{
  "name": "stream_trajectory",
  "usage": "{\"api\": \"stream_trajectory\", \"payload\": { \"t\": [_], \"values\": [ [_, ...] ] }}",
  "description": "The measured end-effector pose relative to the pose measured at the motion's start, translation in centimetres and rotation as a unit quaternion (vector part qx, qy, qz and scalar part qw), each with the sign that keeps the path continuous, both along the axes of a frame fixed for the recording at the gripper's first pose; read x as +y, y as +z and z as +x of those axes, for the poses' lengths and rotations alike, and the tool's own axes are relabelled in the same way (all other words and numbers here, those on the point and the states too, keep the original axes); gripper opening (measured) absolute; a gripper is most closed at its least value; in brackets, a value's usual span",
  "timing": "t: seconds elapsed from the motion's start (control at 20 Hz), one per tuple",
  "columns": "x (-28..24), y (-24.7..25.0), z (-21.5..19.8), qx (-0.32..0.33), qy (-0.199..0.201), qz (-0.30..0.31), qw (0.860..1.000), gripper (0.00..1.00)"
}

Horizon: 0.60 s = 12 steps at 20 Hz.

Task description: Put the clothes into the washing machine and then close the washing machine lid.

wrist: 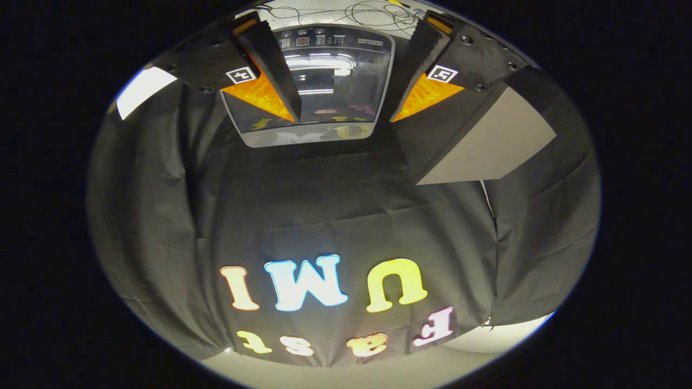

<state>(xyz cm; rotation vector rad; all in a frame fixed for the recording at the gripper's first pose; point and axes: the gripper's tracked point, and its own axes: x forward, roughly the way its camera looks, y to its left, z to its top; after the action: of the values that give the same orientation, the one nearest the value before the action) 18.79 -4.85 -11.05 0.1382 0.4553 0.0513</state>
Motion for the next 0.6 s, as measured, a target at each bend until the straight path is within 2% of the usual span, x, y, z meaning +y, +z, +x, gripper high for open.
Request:
{"api": "stream_trajectory", "payload": {
  "t": [0.25,0.45,0.6],
  "values": [
    [2.0,4.3,-5.7,-0.059,-0.008,-0.009,0.998,0.98],
    [2.6,7.5,-10.2,-0.104,-0.038,0.023,0.994,0.98],
    [2.7,7.5,-13.4,-0.108,-0.057,0.019,0.992,0.98]
  ]
}}
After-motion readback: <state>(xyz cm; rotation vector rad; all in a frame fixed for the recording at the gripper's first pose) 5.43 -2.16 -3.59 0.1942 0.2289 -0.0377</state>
